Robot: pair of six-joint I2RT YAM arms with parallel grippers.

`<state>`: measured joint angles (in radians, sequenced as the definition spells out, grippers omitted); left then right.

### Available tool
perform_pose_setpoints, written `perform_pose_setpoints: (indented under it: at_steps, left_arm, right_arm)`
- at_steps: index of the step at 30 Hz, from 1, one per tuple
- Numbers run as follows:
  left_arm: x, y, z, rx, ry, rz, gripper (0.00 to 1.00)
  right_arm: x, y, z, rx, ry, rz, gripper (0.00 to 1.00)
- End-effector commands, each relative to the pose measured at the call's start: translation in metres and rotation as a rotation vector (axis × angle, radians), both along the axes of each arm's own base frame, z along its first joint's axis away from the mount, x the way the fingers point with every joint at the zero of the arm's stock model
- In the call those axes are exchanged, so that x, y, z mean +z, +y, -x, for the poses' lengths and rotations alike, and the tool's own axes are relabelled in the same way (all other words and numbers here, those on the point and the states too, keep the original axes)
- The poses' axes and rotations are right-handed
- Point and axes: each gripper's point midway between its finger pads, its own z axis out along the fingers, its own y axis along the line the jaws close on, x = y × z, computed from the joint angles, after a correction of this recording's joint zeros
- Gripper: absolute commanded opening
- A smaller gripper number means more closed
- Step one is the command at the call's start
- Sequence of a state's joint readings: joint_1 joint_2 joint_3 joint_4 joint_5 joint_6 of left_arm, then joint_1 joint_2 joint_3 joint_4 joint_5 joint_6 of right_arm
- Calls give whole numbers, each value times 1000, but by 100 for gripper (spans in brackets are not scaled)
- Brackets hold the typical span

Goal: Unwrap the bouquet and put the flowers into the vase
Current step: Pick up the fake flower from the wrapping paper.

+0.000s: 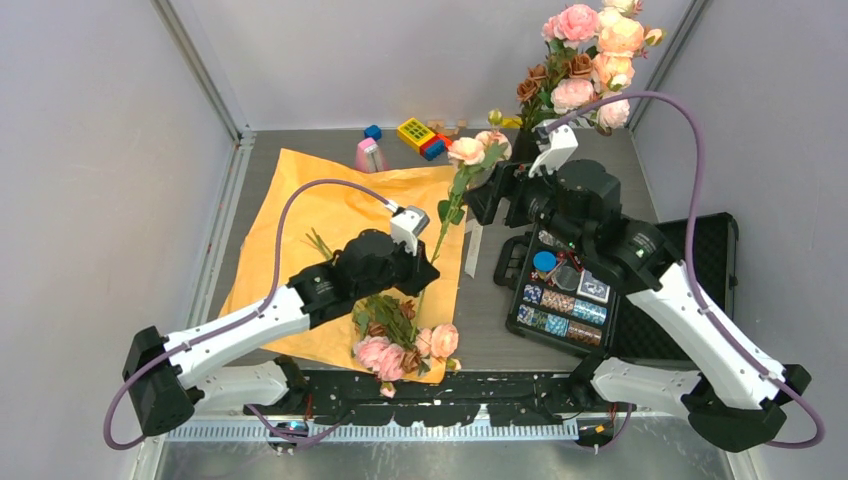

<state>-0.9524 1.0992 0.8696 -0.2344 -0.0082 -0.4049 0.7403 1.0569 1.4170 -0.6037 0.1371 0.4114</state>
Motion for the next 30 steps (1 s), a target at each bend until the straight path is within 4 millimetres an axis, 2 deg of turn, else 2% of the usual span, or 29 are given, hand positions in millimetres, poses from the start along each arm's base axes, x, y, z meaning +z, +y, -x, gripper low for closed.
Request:
perform_pose_setpoints:
  at_steps: [1, 5, 11, 21, 25, 30]
  left_arm:
    - [59, -21, -15, 102, -17, 345, 0]
    - [72, -22, -9, 57, -60, 401, 0]
    - [82, -16, 2, 6, -108, 435, 0]
    - [90, -24, 15, -90, -117, 444, 0]
    - [89, -23, 15, -92, -117, 442, 0]
    - [89, -24, 18, -117, -127, 425, 0]
  right_arm:
    - [2, 12, -16, -51, -12, -119, 85]
    - [-10, 27, -16, 4, 27, -113, 85]
    - [-28, 30, -23, -28, 68, -135, 85]
    - [-11, 64, -10, 152, 44, -253, 77]
    - [-8, 68, -8, 174, 37, -280, 69]
    - [-7, 69, -10, 171, 30, -299, 52]
